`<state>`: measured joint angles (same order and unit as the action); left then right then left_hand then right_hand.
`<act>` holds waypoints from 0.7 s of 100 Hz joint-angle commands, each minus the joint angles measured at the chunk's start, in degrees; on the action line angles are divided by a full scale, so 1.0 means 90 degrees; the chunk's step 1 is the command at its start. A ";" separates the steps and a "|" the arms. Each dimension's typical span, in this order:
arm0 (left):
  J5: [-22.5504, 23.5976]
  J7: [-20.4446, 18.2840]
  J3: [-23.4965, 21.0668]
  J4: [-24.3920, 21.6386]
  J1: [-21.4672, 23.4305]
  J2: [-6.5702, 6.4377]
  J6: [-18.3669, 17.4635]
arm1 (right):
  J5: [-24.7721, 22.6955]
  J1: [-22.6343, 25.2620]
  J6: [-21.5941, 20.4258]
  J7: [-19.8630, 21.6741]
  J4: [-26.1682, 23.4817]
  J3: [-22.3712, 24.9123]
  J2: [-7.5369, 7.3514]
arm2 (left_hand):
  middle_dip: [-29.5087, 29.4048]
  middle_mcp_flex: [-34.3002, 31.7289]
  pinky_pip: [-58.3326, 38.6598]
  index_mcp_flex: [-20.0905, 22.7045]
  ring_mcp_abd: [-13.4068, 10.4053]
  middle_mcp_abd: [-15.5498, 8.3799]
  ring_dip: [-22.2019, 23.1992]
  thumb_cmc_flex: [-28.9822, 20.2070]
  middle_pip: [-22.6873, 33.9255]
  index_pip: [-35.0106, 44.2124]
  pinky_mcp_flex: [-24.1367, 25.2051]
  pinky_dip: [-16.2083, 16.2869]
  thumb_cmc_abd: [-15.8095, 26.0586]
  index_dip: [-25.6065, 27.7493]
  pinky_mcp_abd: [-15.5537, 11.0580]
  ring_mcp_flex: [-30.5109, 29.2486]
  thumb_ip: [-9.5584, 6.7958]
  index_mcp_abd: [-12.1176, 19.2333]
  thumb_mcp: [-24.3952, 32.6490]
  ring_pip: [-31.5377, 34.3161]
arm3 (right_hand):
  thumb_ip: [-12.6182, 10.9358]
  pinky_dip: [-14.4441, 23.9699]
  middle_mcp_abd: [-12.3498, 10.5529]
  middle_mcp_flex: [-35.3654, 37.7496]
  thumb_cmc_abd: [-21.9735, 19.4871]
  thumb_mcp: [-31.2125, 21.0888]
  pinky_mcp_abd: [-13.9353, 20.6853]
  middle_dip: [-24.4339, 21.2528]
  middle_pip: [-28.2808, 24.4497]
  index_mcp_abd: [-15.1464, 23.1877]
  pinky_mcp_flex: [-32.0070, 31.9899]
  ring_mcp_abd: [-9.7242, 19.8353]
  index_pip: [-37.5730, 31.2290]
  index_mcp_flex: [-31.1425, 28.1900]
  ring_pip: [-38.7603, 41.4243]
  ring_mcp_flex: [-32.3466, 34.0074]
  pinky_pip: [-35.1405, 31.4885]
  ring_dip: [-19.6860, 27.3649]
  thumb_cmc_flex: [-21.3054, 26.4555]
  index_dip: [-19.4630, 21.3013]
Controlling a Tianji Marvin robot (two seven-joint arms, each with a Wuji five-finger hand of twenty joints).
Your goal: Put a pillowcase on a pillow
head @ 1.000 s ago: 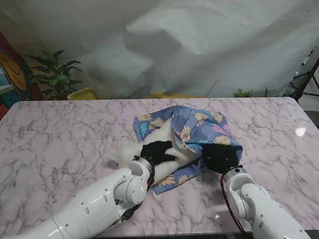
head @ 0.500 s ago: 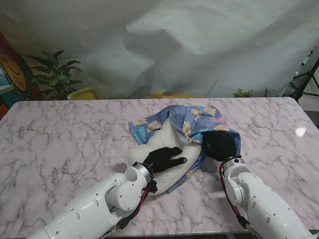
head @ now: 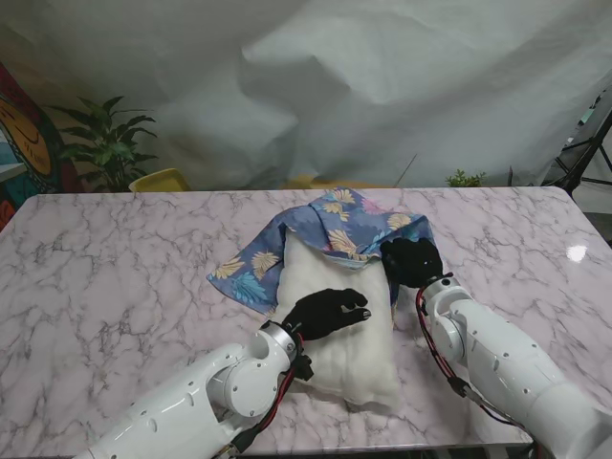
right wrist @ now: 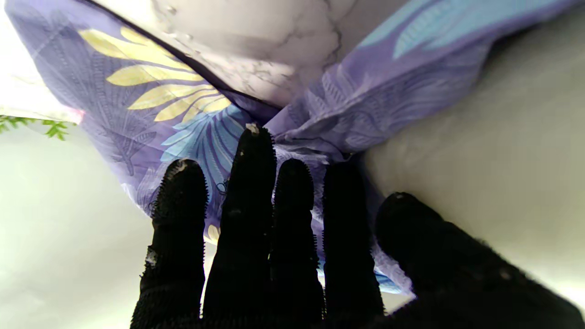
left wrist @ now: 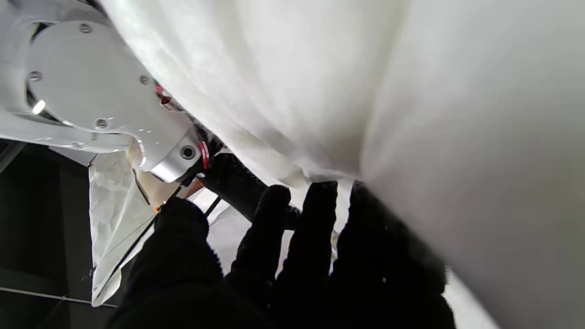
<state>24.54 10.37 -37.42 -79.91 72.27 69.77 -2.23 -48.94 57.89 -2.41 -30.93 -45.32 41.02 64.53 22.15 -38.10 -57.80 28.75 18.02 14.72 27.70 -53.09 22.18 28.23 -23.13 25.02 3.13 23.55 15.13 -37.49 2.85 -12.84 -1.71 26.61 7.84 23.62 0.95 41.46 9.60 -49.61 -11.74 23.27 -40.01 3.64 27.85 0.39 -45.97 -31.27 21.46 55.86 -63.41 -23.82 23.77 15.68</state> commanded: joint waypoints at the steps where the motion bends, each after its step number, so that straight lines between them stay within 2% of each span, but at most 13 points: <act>1: -0.0011 -0.0048 0.0032 0.0076 -0.0006 0.0072 -0.0100 | -0.0028 -0.0283 -0.0136 0.0027 0.0148 -0.0068 0.0106 | -0.0029 0.0152 0.0354 -0.0140 -0.0080 -0.0241 -0.0076 -0.0124 -0.0005 -0.0077 -0.0004 -0.0138 0.0322 0.0056 0.0132 0.0071 -0.0172 0.0138 0.0071 -0.0136 | 0.0149 -0.0132 -0.0111 -0.0087 0.0141 -0.0178 0.0134 -0.0091 0.0140 0.0274 -0.0282 0.0123 0.0041 0.0213 -0.0420 -0.0252 0.0114 0.0145 -0.0298 -0.0209; 9: 0.0030 0.0025 0.0031 0.0101 -0.0015 0.0080 -0.0199 | 0.0058 -0.0572 -0.0297 -0.0136 0.0451 -0.0359 0.0162 | -0.0024 0.0144 0.0354 -0.0131 -0.0123 -0.0262 -0.0079 -0.0233 0.0011 -0.0064 -0.0065 -0.0131 0.0289 0.0074 0.0064 0.0044 -0.0171 0.0155 0.0076 -0.0110 | 0.0129 -0.0170 -0.0216 -0.0188 0.0161 -0.0284 0.0207 -0.0149 0.0204 0.0342 -0.0491 0.0196 0.0035 0.0292 -0.0538 -0.0472 0.0167 0.0234 -0.0403 -0.0214; 12: 0.0058 0.0072 0.0021 0.0101 -0.0007 0.0084 -0.0224 | 0.0034 -0.0606 -0.0329 -0.0126 0.0444 -0.0375 0.0148 | -0.0021 0.0137 0.0357 -0.0124 -0.0136 -0.0275 -0.0080 -0.0259 0.0020 -0.0052 -0.0072 -0.0130 0.0286 0.0082 0.0052 0.0037 -0.0170 0.0169 0.0075 -0.0103 | -0.0049 -0.0207 -0.0231 -0.0246 0.0145 -0.0374 0.0240 -0.0200 0.0241 0.0354 -0.0604 0.0203 0.0075 0.0330 -0.0592 -0.0595 0.0198 0.0314 -0.0576 -0.0120; 16: 0.0116 0.0155 -0.0002 0.0099 0.0010 0.0089 -0.0249 | -0.0054 -0.0573 -0.0298 -0.0065 0.0324 -0.0303 0.0097 | -0.0011 0.0119 0.0328 -0.0096 -0.0164 -0.0315 -0.0074 -0.0300 0.0044 -0.0011 -0.0112 -0.0114 0.0283 0.0106 0.0029 0.0007 -0.0170 0.0213 0.0073 -0.0076 | -0.0119 -0.0238 -0.0250 -0.0318 0.0206 -0.0408 0.0255 -0.0248 0.0287 0.0345 -0.0710 0.0209 0.0152 0.0375 -0.0625 -0.0715 0.0225 0.0379 -0.0767 -0.0026; 22: 0.0245 0.0333 -0.0072 0.0077 0.0054 0.0095 -0.0257 | -0.0427 -0.0377 -0.0206 0.0116 -0.0097 0.0016 -0.0071 | 0.0003 0.0129 0.0205 -0.0092 -0.0224 -0.0371 -0.0052 -0.0385 0.0076 0.0108 -0.0133 -0.0048 0.0211 0.0205 -0.0011 -0.0023 -0.0153 0.0338 0.0055 -0.0018 | -0.0133 -0.0287 -0.0217 -0.0444 0.0304 -0.0373 0.0231 -0.0303 0.0365 0.0318 -0.0934 0.0115 0.0302 0.0461 -0.0707 -0.0981 0.0306 0.0483 -0.1148 0.0040; 29: 0.0423 0.0660 -0.0202 0.0041 0.0128 0.0123 -0.0216 | -0.1027 0.0188 -0.0059 0.0475 -0.0940 0.0787 -0.0293 | 0.0037 0.0084 -0.0068 0.0039 -0.0331 -0.0469 0.0029 -0.0566 0.0133 0.0309 -0.0168 0.0089 0.0029 0.0366 -0.0094 -0.0115 -0.0132 0.0594 0.0064 0.0112 | -0.0127 -0.0329 -0.0135 -0.0644 0.0391 -0.0070 0.0065 -0.0355 0.0522 0.0250 -0.1198 -0.0180 0.0554 0.0583 -0.0752 -0.1285 0.0417 0.0552 -0.1630 0.0024; 36: 0.0520 0.1002 -0.0342 0.0036 0.0180 0.0173 -0.0195 | -0.1694 0.0922 -0.0034 0.1138 -0.1942 0.1670 -0.0501 | 0.0085 0.0043 -0.0413 0.0165 -0.0409 -0.0541 0.0151 -0.0695 0.0196 0.0473 -0.0172 0.0253 -0.0095 0.0423 -0.0247 -0.0170 -0.0125 0.0774 0.0069 0.0262 | -0.0167 -0.0374 0.0083 -0.1188 0.0219 0.0787 -0.0096 -0.0355 0.0721 0.0057 -0.1629 -0.0371 0.1059 0.0933 -0.0892 -0.1878 0.0652 0.0668 -0.1943 0.0008; 41: 0.0585 0.1219 -0.0427 0.0057 0.0186 0.0206 -0.0220 | -0.2098 0.1359 -0.0051 0.1317 -0.2455 0.2151 -0.0585 | 0.0118 0.0007 -0.0575 0.0277 -0.0453 -0.0568 0.0225 -0.0773 0.0241 0.0595 -0.0155 0.0331 -0.0154 0.0440 -0.0336 -0.0185 -0.0127 0.0859 0.0078 0.0341 | -0.0194 -0.0413 0.0233 -0.1551 0.0057 0.1355 -0.0204 -0.0349 0.0795 0.0002 -0.1894 -0.0411 0.1353 0.1134 -0.0964 -0.2299 0.0826 0.0722 -0.2071 0.0017; 54: 0.0749 0.1556 -0.0613 0.0080 0.0169 0.0232 -0.0247 | -0.2685 0.2363 -0.0114 0.1394 -0.3527 0.3076 -0.0644 | 0.0173 -0.0022 -0.0716 0.0395 -0.0520 -0.0641 0.0317 -0.0847 0.0317 0.0776 -0.0096 0.0405 -0.0218 0.0403 -0.0455 -0.0175 -0.0128 0.0952 0.0083 0.0419 | -0.0283 -0.0608 0.0455 -0.2288 -0.0246 0.2341 -0.0364 -0.0400 0.0896 -0.0149 -0.2401 -0.0465 0.1961 0.1467 -0.1033 -0.3130 0.1138 0.0867 -0.1913 0.0042; 63: 0.0916 0.1755 -0.0704 0.0140 0.0120 0.0233 -0.0310 | -0.2842 0.2939 -0.0288 0.1186 -0.4051 0.3418 -0.0632 | 0.0187 0.0052 -0.0761 0.0384 -0.0606 -0.0720 0.0349 -0.0905 0.0317 0.0840 0.0039 0.0438 -0.0262 0.0374 -0.0640 -0.0081 -0.0135 0.1016 0.0096 0.0413 | -0.0302 -0.0648 0.0496 -0.2360 -0.0288 0.2575 -0.0306 -0.0441 0.0892 -0.0242 -0.2429 -0.0383 0.2097 0.1470 -0.0977 -0.3210 0.1107 0.0922 -0.1747 0.0063; 70: 0.1166 0.1726 -0.0780 0.0187 0.0031 0.0154 -0.0380 | -0.2844 0.3325 -0.0546 0.0918 -0.4352 0.3533 -0.0613 | 0.0128 0.0456 -0.0282 0.0295 -0.0716 -0.0787 0.0267 -0.1183 0.0141 0.0915 0.0560 0.0296 -0.0316 0.0302 -0.0727 0.0405 -0.0118 0.1168 0.0102 0.0083 | -0.0328 -0.0671 0.0492 -0.2255 -0.0294 0.2688 -0.0198 -0.0463 0.0846 -0.0292 -0.2335 -0.0286 0.2135 0.1396 -0.0899 -0.3105 0.1041 0.0957 -0.1583 0.0100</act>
<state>33.77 27.26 -43.71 -78.45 73.97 71.81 -4.97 -75.04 85.14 -5.37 -20.84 -83.49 73.86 59.05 23.06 -38.30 -62.94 30.80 13.57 9.54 30.41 -59.86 24.66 35.35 -21.72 27.74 1.19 27.06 11.05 -37.42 2.84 -5.27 -1.71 29.25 6.65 18.61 4.70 22.07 8.92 -26.60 -13.47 19.58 -32.86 2.88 7.01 -3.12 -28.29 -19.14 14.35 28.95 -54.24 -16.28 8.85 15.68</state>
